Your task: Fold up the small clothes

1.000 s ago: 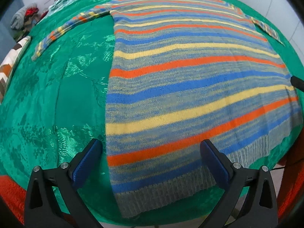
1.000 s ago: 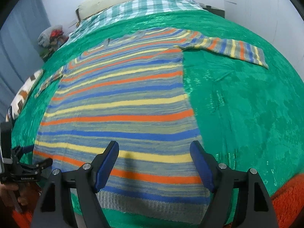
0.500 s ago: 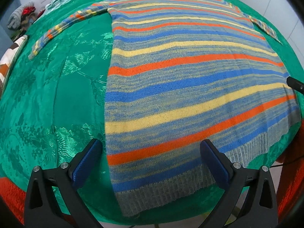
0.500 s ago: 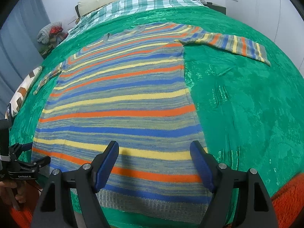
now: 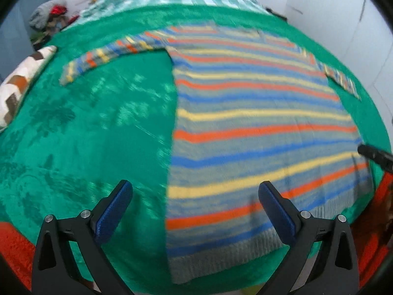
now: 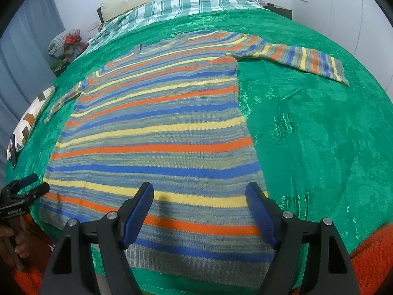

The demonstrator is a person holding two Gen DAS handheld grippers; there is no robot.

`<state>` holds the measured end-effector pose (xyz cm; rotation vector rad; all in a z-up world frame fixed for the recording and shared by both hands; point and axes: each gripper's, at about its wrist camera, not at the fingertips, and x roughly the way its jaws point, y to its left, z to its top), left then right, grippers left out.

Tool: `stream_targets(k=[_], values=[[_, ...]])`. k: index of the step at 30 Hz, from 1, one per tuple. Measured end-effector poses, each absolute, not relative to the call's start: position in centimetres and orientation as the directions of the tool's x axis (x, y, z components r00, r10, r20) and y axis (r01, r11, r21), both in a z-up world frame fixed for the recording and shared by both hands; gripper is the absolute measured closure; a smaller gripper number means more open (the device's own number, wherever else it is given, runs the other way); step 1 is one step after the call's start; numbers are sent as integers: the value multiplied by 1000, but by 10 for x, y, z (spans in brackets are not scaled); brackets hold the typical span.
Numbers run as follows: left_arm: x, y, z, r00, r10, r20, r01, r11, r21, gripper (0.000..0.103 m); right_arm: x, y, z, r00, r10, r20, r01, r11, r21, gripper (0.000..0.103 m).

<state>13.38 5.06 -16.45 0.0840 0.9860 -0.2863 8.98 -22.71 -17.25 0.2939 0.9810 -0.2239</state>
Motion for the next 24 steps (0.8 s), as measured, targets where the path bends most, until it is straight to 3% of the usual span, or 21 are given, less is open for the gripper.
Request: stream_targets(k=[9, 15, 18, 24], values=[[145, 67, -160, 555, -159, -817, 196, 979, -57, 1, 93, -279, -154, 600, 31, -800, 378, 870, 317, 26], [147, 77, -160, 559, -144, -817, 145, 987, -75, 1, 105, -431, -115, 680, -113, -724, 555, 725, 408, 26], [146, 82, -162, 556, -140, -820, 117, 989, -90, 1, 112, -507, -113, 643, -196, -740, 648, 654, 390, 26], [148, 85, -168, 534, -123, -836, 83, 992, -93, 1, 136, -583, -155, 599, -41, -800, 686, 541, 486, 30]])
